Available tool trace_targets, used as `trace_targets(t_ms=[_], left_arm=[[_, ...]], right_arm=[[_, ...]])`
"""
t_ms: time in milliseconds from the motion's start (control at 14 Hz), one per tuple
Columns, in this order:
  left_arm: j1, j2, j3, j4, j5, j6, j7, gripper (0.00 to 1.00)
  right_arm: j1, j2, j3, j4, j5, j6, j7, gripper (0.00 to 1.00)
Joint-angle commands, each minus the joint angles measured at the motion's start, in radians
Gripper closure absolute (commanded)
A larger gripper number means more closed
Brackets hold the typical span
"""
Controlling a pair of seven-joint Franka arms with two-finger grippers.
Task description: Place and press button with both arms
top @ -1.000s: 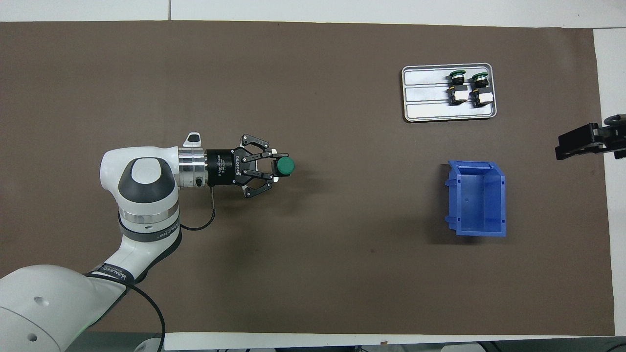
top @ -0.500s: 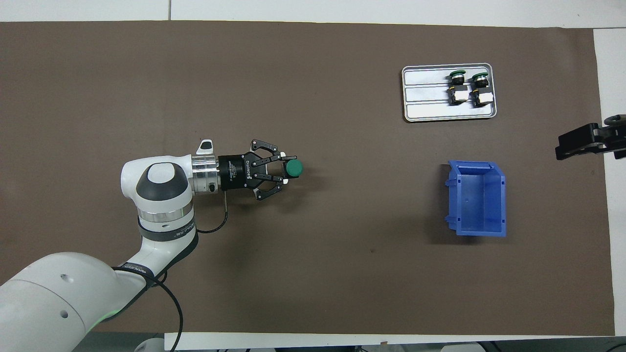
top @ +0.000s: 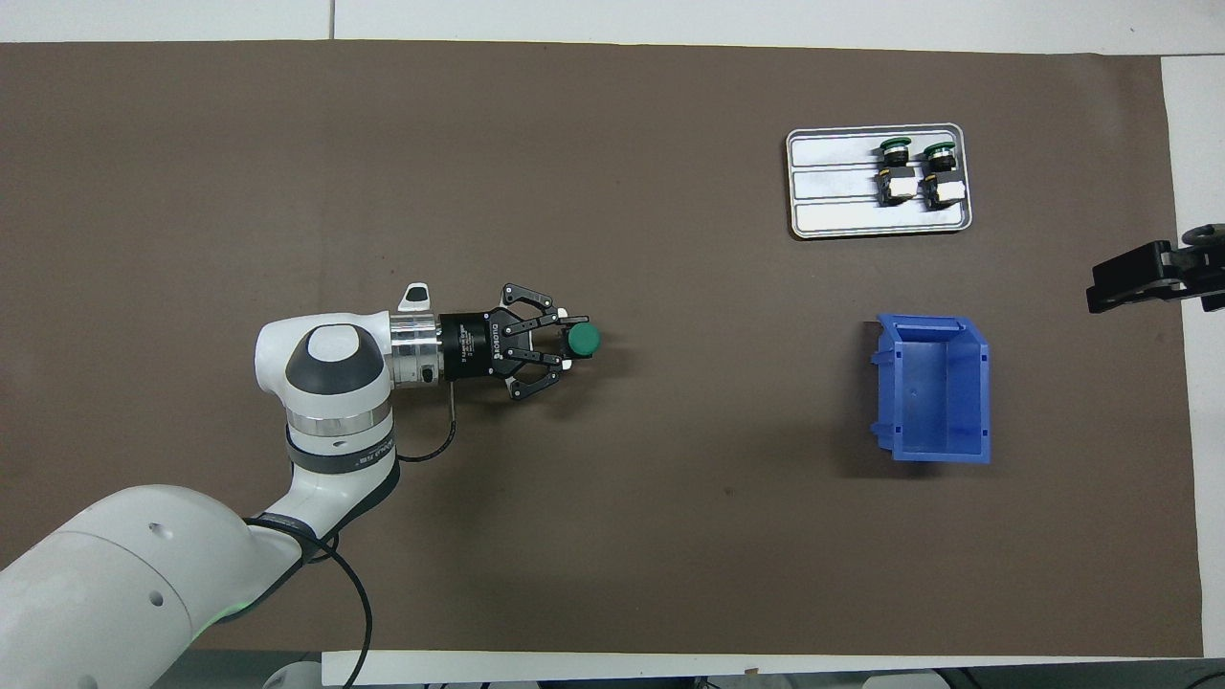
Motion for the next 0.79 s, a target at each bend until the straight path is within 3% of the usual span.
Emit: trace_targets(t_ms=[0, 714], left_arm=[[-0.008, -0.003, 0.007, -0.013, -0.029, -0.005, 0.027, 0.88], [-0.031, -0.002, 0.009, -0.029, -0.049, 0.032, 0.028, 0.86]], right_arm=[[-0.004, -0.019, 0.001, -0.02, 0.001, -0.006, -0.022, 0.01], [-0.004, -0.019, 0.001, -0.02, 0.001, -0.006, -0.022, 0.01]])
